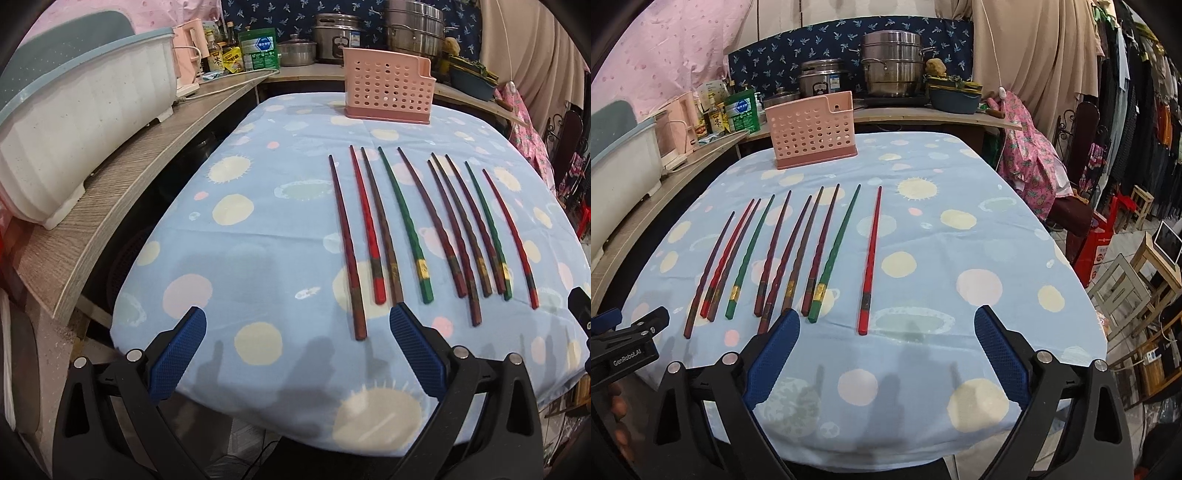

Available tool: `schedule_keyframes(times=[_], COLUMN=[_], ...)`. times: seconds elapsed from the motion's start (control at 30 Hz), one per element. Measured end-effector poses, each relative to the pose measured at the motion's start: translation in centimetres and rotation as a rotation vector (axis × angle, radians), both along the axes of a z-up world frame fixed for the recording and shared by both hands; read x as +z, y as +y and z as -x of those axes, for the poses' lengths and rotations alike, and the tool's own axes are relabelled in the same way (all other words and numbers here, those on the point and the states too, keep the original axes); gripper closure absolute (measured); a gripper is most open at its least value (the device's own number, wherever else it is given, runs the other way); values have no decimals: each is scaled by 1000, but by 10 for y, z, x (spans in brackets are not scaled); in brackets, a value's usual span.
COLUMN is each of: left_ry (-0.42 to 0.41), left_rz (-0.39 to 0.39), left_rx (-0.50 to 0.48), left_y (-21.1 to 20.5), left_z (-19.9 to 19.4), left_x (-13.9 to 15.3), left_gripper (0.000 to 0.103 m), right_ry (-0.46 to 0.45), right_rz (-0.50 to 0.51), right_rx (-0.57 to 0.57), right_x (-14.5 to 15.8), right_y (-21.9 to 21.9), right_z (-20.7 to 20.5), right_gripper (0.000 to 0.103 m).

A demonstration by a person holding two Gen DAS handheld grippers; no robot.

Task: Organize utensils
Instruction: 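Grasp a dark red chopstick with the left tool while the right tool grasps a red chopstick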

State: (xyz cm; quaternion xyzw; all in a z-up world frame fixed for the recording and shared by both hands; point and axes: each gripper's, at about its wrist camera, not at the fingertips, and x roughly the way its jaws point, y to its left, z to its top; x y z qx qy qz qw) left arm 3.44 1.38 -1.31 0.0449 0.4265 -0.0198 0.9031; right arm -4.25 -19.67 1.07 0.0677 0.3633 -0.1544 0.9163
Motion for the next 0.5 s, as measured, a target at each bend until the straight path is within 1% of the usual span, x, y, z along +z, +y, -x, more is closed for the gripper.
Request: schedule_keyframes(times=[0.1,0.13,0.17,0.23,0.37,0.5], left_ry=[8,12,20,40,58,76], left_rz=[16,16,22,32,36,43], left_rx=[0,1,0,2,-4,-15], left_y=[1,1,1,0,-1,-2], left_z=[-13,-16,-20,-27,-32,-33], left_x=[-6,-9,-11,-17,-25,-30], left_gripper=[8,10,13,15,18,23], right_ry=[13,19,23,36,50,73], right_rz=[-20,-30,-41,-66,-79,-94], right_rx=[1,1,3,7,11,23], right_x=[-6,-8,-11,-16,-24,-32], right_y=[-7,-9,-11,-16,-18,-17], right_z=[-15,-20,-24,-32,-42,-46], right_gripper=[27,31,33,41,49,61])
